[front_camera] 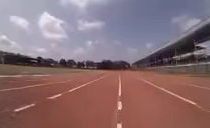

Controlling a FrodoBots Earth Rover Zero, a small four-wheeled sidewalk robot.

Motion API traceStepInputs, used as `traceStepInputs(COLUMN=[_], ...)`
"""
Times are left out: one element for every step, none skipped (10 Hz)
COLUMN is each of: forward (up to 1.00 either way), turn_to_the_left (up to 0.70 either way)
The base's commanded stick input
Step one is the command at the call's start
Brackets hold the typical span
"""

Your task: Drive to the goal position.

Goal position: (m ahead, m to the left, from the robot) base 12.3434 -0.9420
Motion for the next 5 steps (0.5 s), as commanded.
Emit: traceStepInputs(forward=[0.7, 0.7, 0.7, 0.7, 0.7], turn_to_the_left=[0.0, 0.0, 0.0, 0.0, 0.0])
